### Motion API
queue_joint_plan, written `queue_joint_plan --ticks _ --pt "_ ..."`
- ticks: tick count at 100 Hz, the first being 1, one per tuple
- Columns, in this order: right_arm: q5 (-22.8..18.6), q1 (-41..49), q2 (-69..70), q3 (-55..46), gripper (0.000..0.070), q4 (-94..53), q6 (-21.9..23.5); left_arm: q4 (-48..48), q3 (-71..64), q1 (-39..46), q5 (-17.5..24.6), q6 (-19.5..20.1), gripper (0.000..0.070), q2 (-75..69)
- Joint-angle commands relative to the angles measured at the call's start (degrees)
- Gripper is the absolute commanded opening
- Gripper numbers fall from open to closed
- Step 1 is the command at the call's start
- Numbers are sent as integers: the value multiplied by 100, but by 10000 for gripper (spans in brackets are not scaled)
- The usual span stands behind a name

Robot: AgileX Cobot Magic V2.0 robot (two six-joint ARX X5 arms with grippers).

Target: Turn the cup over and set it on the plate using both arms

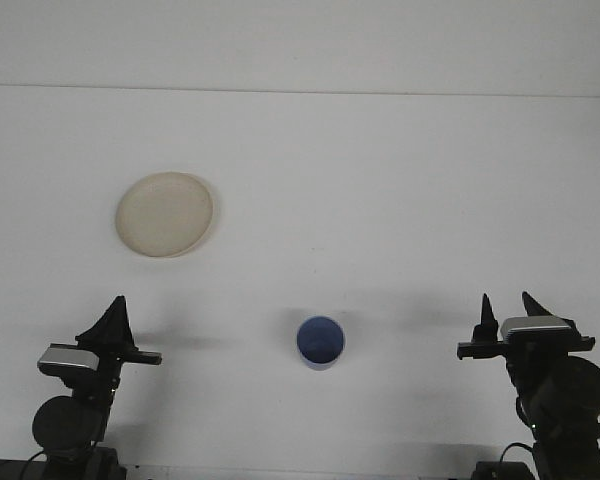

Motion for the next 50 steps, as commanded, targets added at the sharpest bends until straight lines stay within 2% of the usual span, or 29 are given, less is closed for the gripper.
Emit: queue_joint_plan --ticks 1,37,50 --pt "-2 7 -2 42 405 74 -66 70 -111 -11 11 -37 10 -11" --pt "-4 7 -2 42 405 74 -66 109 -81 -11 11 -66 11 -11" --pt "-4 7 -2 42 405 74 -66 -240 262 -11 11 -291 11 11"
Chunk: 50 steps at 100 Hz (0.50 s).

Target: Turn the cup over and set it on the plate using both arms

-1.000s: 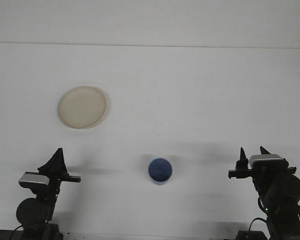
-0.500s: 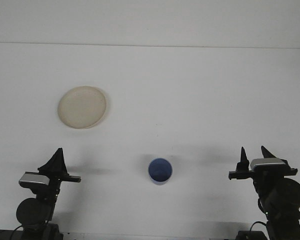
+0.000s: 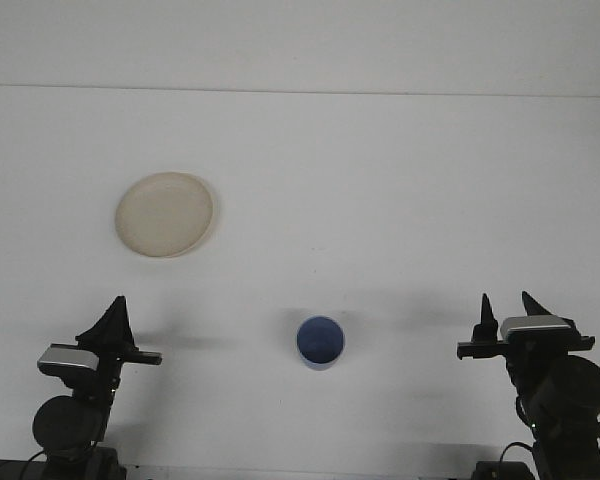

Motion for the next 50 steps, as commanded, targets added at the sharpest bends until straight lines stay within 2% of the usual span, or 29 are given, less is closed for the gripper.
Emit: queue_joint_plan --ticks 1,22,34,50 --pt "-4 7 -2 42 405 74 -66 -186 264 -9 11 -214 11 9" --pt "-2 7 -2 42 405 74 -66 -1779 1681 -11 11 -776 11 402" --pt "-2 7 -2 42 405 74 -66 -2566 2710 -11 13 -927 10 1073" --pt "-2 7 -2 42 405 76 -66 -3432 4124 -11 66 -925 11 2282"
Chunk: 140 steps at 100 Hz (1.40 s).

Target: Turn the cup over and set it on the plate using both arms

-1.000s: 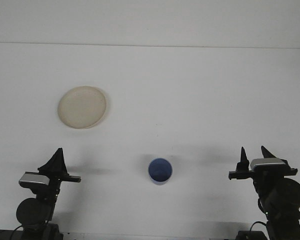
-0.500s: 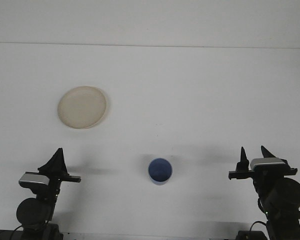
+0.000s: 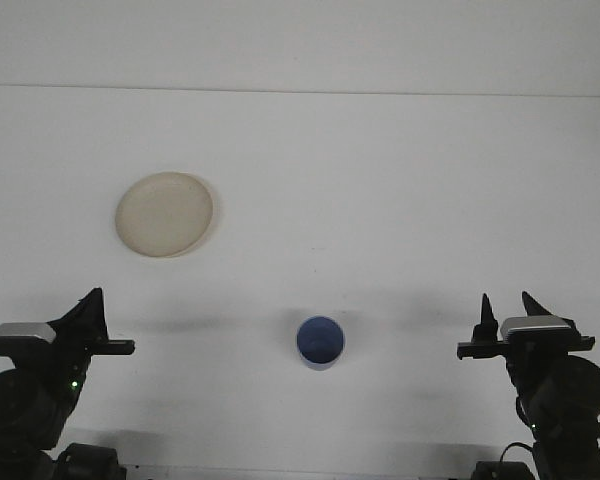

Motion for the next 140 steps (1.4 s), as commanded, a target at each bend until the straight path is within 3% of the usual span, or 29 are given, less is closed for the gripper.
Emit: queue_joint_plan --ticks 1,19,42,76,82,94,99,118,140 --pt "-2 7 -2 42 405 74 -66 -258 616 -11 79 -70 11 483" --pt "-2 7 -2 42 405 74 -68 -1519 2020 -11 164 7 11 1856" --pt "-2 7 -2 42 405 74 -68 -2610 3042 -37 166 846 11 3099" --pt "-2 7 -2 42 405 74 -68 -2826 3130 -42 164 833 19 3547" --pt "-2 7 -2 42 405 76 -68 -2830 3130 -42 164 761 82 3547" --pt "-2 7 -2 42 405 76 -68 -2841 3130 -44 164 656 389 3547" --pt "-2 7 -2 42 405 81 -68 -2841 3130 -44 164 656 454 3545" --pt "-2 7 -2 42 405 164 -68 -2855 3134 -109 201 656 463 3547" --pt "-2 7 -2 42 405 199 -66 -2881 3434 -551 1252 614 450 3888"
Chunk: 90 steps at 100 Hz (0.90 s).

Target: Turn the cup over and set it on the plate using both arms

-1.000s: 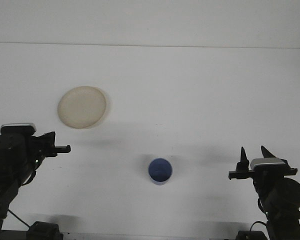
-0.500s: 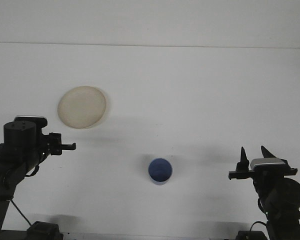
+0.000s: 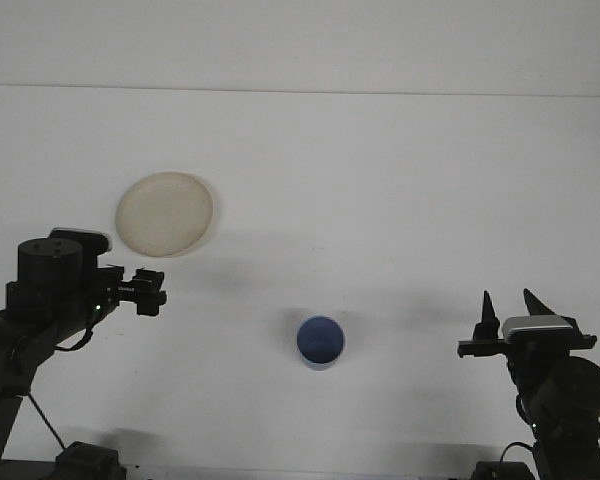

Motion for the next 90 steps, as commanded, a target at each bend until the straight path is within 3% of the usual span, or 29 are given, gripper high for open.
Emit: queue_joint_plan --ticks 1,18,50,90 --pt "-2 7 -2 42 405 52 -68 42 243 -177 234 -66 448 214" --pt "-4 7 -2 42 405 52 -66 9 769 -1043 304 -260 370 986" --pt "-4 7 -2 42 405 52 -66 -236 1937 -2675 326 -249 376 2907" --pt "-4 7 -2 42 405 52 -66 -409 2170 -3486 326 -107 381 4221"
